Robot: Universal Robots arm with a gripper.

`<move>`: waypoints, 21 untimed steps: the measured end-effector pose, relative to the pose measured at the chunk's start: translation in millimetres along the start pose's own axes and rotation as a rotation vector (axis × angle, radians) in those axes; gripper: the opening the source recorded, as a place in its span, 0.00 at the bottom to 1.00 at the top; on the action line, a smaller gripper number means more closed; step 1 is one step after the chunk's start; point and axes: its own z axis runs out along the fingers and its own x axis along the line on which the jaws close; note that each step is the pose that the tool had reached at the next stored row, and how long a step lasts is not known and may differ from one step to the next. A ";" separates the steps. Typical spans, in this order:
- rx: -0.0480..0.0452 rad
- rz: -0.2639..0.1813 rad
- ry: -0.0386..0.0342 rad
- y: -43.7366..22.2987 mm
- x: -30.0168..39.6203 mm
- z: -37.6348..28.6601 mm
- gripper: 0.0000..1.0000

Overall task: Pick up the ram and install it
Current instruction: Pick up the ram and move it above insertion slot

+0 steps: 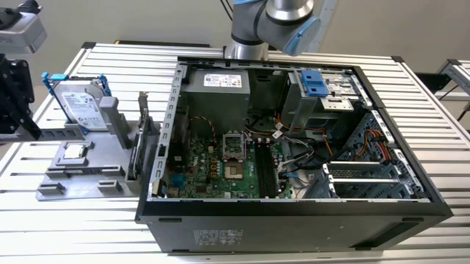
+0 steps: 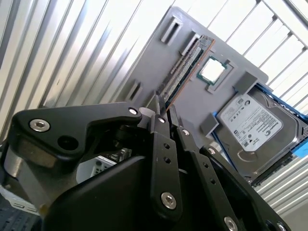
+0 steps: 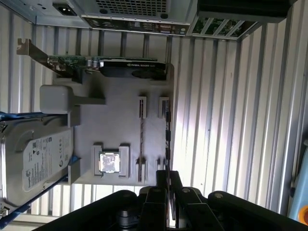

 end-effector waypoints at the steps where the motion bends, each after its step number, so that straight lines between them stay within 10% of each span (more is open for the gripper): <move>1: 0.0000 0.000 0.0000 0.0 0.0 -1.4 0.00; 21: 0.0000 0.000 -0.0001 0.3 0.0 -17.5 0.00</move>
